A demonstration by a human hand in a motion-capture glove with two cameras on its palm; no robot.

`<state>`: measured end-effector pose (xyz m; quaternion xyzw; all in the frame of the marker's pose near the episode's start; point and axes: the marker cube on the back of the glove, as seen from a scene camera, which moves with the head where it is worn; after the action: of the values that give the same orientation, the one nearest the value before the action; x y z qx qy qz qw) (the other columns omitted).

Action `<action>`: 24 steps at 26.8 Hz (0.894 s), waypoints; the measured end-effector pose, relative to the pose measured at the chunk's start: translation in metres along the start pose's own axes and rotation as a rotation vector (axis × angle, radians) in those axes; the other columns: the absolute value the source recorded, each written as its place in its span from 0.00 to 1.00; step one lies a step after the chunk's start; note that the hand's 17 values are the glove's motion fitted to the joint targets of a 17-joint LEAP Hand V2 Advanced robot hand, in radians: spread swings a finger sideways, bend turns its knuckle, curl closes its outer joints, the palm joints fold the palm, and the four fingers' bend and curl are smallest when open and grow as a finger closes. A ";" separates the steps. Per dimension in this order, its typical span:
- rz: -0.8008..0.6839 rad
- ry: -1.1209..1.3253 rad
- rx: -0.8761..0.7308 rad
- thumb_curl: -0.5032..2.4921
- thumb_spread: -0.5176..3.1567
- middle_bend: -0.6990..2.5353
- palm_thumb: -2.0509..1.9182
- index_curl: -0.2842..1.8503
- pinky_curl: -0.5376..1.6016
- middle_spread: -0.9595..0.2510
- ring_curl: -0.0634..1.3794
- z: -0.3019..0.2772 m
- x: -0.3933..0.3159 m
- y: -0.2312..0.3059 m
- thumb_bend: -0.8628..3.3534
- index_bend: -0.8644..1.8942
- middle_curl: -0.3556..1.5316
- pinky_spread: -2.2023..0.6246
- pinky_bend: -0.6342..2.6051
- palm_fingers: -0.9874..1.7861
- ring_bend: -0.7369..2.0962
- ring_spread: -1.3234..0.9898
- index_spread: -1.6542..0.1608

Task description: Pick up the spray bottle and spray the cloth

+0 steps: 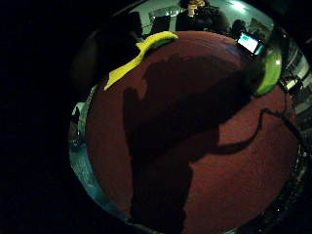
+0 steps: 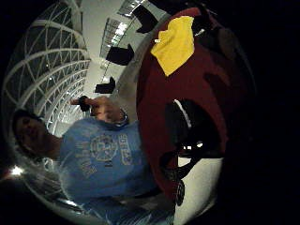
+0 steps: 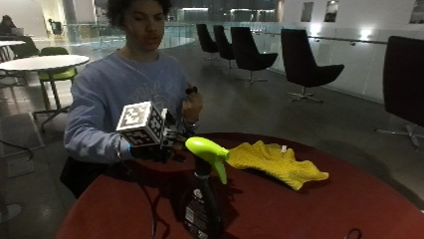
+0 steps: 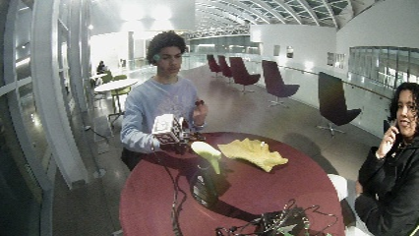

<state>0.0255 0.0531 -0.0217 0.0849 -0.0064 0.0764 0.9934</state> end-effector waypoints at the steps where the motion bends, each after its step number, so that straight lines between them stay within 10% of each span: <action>1: 0.027 -0.017 0.040 0.26 0.46 0.25 0.69 0.33 0.41 0.76 0.22 -0.009 0.009 0.000 0.23 0.44 0.28 0.86 0.30 0.52 0.35 0.58 0.71; 10: 0.310 -0.458 0.389 0.26 0.46 0.28 0.69 0.31 0.41 0.77 0.24 -0.075 0.107 -0.007 0.22 0.37 0.31 0.87 0.30 0.54 0.36 0.58 0.70; 24: 0.447 -0.595 0.478 0.26 0.44 0.30 0.69 0.27 0.41 0.76 0.25 -0.069 0.161 -0.080 0.20 0.35 0.35 0.86 0.30 0.54 0.37 0.58 0.69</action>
<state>0.1964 0.0111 -0.0990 0.3272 -0.2924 0.2609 0.8599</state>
